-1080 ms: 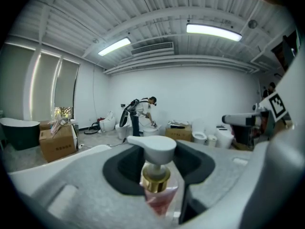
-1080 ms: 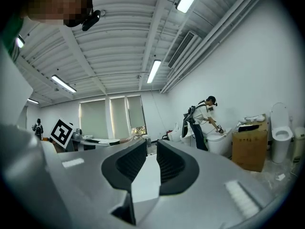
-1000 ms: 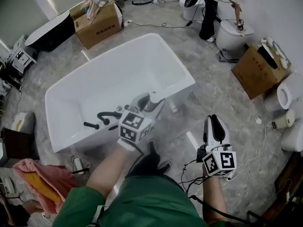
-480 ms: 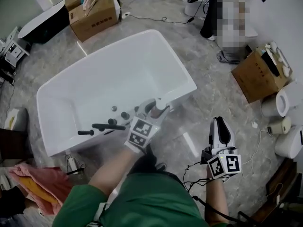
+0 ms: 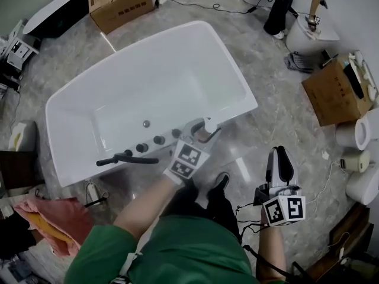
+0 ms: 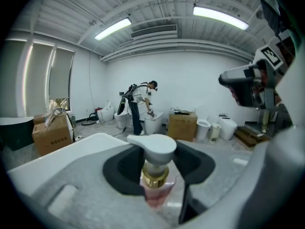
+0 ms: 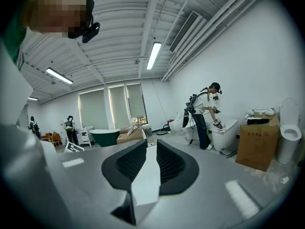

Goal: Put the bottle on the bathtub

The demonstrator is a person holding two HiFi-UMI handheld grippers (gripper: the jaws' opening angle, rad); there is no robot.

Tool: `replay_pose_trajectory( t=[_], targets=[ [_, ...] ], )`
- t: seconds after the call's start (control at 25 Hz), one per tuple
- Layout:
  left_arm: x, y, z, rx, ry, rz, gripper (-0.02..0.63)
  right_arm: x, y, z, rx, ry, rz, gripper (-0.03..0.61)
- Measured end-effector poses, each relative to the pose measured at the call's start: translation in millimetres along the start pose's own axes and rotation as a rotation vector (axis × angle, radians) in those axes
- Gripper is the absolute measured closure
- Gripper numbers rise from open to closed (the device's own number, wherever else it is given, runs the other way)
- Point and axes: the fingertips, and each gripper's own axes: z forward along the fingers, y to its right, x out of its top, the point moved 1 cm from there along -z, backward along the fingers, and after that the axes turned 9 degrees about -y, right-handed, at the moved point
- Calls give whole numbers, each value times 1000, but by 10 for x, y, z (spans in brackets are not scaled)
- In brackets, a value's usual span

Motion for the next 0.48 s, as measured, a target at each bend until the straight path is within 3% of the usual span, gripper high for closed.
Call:
replay_pose_trajectory(
  t=[0.28,0.48],
  targets=[
    [-221,-147,368,30,-74,-9,437,-216,187,315,83,-57,27,526],
    [-269,-285,620,51,-100,-41,436,-292,443,437,91,-88,42,526]
  ],
)
